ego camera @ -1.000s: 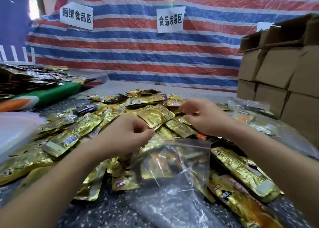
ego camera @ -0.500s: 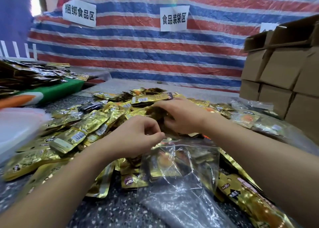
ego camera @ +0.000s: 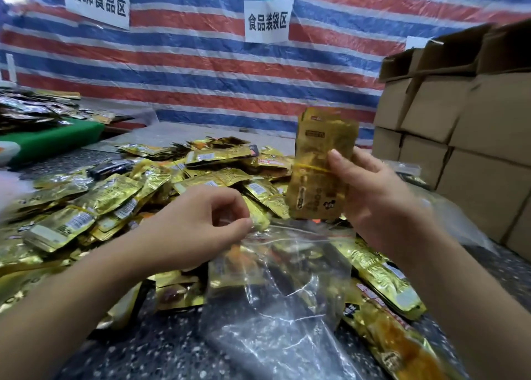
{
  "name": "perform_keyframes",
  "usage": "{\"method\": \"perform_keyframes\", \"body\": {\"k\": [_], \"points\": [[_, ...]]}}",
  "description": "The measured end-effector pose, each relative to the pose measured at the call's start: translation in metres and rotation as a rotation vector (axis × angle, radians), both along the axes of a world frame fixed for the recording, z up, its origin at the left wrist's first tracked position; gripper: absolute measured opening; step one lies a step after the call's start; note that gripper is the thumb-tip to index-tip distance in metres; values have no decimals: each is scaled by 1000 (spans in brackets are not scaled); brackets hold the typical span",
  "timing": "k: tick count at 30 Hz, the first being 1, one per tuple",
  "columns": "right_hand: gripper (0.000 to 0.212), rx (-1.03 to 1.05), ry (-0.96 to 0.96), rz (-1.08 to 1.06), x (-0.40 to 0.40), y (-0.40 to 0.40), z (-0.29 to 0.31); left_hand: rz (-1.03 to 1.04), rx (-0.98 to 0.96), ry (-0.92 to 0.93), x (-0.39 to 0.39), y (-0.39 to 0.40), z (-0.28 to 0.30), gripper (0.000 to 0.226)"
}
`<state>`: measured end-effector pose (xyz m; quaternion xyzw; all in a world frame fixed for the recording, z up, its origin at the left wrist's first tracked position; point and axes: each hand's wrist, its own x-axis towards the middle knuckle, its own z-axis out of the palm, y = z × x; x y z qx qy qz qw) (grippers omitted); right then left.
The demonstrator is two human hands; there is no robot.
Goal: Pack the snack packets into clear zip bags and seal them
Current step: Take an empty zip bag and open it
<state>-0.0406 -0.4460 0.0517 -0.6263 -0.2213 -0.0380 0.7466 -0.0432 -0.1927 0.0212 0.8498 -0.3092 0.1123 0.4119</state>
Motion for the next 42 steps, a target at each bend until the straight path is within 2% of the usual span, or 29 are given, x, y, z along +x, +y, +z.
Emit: {"method": "perform_keyframes", "body": {"k": [4,7,11,15,18,20,22,25,27,30,33,38,40,42], "points": [[41,-102,-83,-65,-6,-7,-9,-33,-20,-34,-2,-6,-2,15],[40,-274,-136,-123,-10,-4,-11,-44,-53,-20,-3,-7,-2,17],[43,-477,-60,-25,-17,-2,-9,-15,-102,-8,-3,-9,1,15],[28,-581,-33,63,-22,-4,-5,-3,-224,84,-6,-10,3,15],[26,-574,-35,75,-23,-3,-3,-8,-340,164,-6,-13,1,38],[30,-558,-42,37,-21,-4,-3,-57,-443,325,-3,-13,0,58],[36,-512,-30,8,-19,-6,-4,-140,-447,474,-2,-12,-1,68],[33,-445,-10,-25,-18,-9,-4,-188,-288,524,-6,-14,-4,46],[35,-510,-13,-9,-20,-8,-3,-194,-303,563,-9,-19,-4,33],[36,-711,-21,38,-23,-3,-5,-177,-311,557,-8,-21,-4,34],[33,-800,-44,77,-25,1,-4,-104,-268,508,-5,-23,-8,39],[35,-1040,-149,62,-30,9,-6,-102,-198,419,-6,-24,-11,40],[35,-1025,-165,-10,-29,13,-10,-92,-213,397,-6,-24,-11,38],[22,-916,-168,-97,-28,16,-12,-109,-234,394,-6,-25,-11,34]]}}
